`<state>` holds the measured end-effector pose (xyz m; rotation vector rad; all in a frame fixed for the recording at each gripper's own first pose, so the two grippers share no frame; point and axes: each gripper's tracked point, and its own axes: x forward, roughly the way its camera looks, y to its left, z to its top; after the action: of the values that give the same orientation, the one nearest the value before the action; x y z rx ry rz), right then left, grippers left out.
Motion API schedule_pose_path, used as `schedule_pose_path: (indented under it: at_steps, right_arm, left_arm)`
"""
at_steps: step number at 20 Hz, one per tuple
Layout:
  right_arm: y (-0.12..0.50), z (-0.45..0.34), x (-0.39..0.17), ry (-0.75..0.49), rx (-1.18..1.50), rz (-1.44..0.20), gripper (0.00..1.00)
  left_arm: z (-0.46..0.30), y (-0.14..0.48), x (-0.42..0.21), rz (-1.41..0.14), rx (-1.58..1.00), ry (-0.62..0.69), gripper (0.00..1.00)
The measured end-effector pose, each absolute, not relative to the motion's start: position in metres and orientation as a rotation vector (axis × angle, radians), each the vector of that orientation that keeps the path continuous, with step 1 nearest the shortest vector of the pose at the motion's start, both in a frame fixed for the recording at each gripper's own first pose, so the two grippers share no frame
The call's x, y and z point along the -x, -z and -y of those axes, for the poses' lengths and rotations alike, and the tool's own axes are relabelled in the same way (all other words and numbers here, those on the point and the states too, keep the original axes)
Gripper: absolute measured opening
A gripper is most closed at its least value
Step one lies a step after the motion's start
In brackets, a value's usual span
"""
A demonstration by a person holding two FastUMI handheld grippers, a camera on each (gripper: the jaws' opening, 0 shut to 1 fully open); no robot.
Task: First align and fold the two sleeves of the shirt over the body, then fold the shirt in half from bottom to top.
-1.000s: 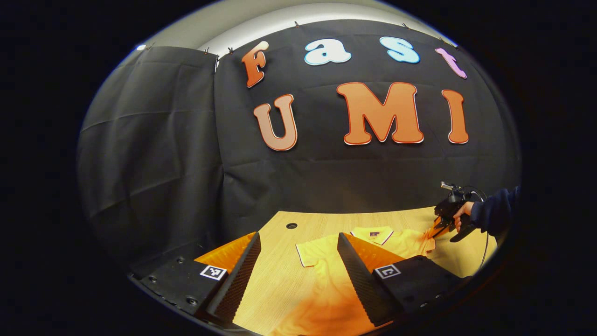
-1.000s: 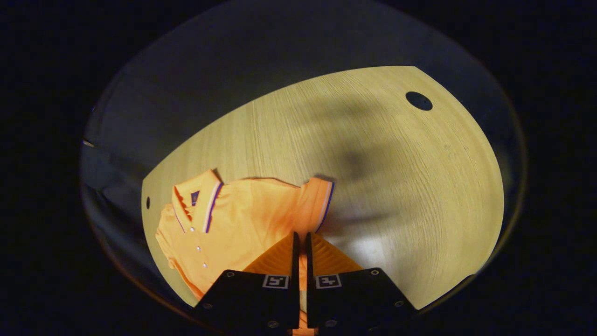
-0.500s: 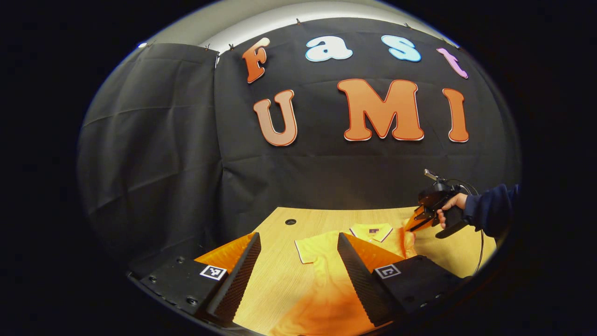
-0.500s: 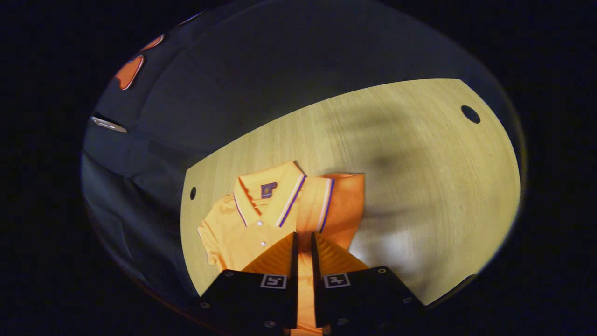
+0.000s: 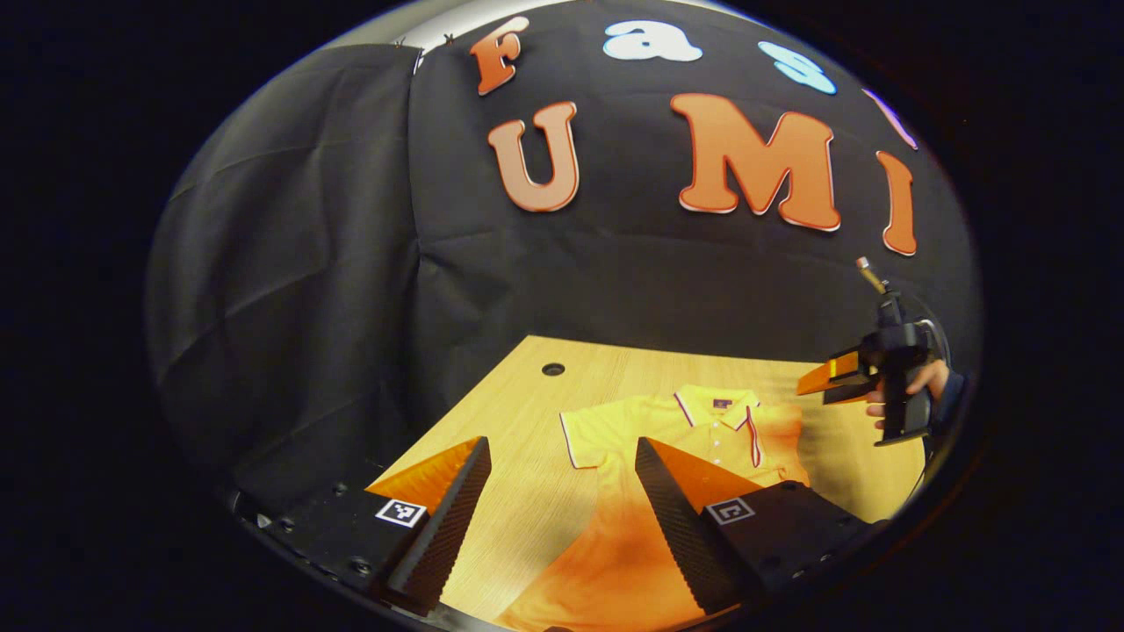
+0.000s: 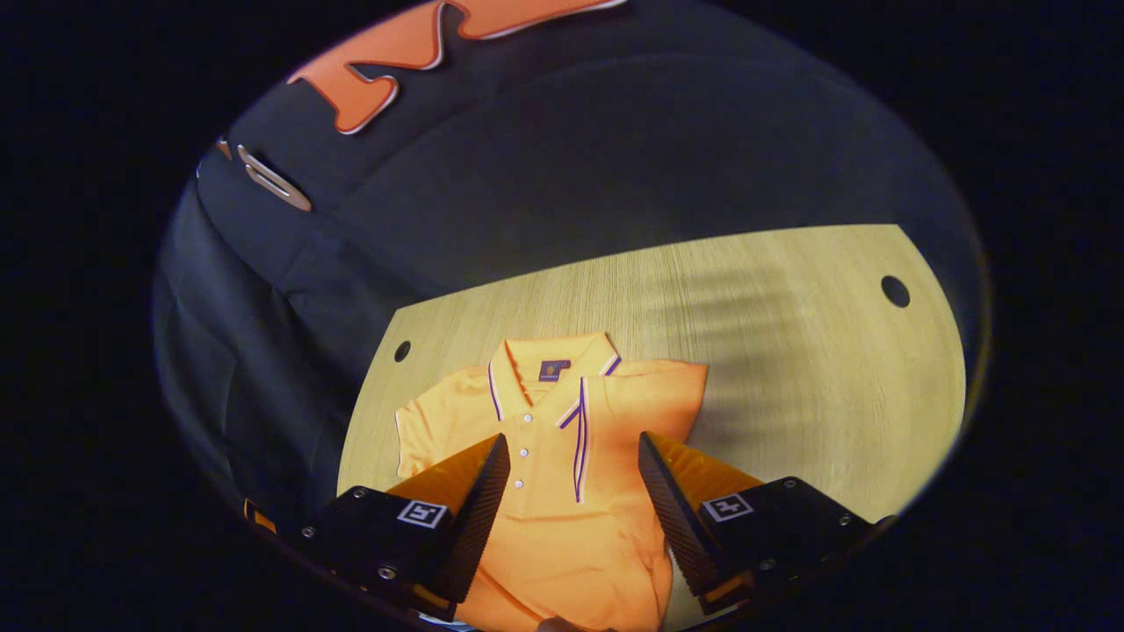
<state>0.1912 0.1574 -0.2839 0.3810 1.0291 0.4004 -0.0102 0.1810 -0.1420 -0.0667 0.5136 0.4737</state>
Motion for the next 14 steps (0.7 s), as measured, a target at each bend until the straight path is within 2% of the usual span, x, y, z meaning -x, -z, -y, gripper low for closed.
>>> schedule_pose_path:
  at_steps: [3,8,11,12,14]
  right_arm:
    - [0.255,-0.13,-0.185,-0.336,-0.363,-0.913,0.95]
    - [0.207,-0.083,-0.159,-0.18,-0.297,-0.73,0.97]
    - [0.183,-0.056,-0.128,-0.069,-0.272,-0.685,0.98]
    - [0.177,-0.05,-0.117,-0.039,-0.277,-0.68,0.98]
    - [0.167,-0.038,-0.092,0.027,-0.278,-0.658,0.98]
  left_arm:
    - [-0.197,0.175,-0.028,-0.607,0.143,-0.418,0.99]
    - [-0.223,0.244,-0.079,-0.82,0.266,-0.313,1.0]
    - [-0.232,0.296,-0.105,-0.984,0.315,-0.283,0.99]
    - [-0.238,0.311,-0.113,-1.021,0.345,-0.278,0.94]
    - [-0.248,0.328,-0.122,-1.086,0.393,-0.262,0.95]
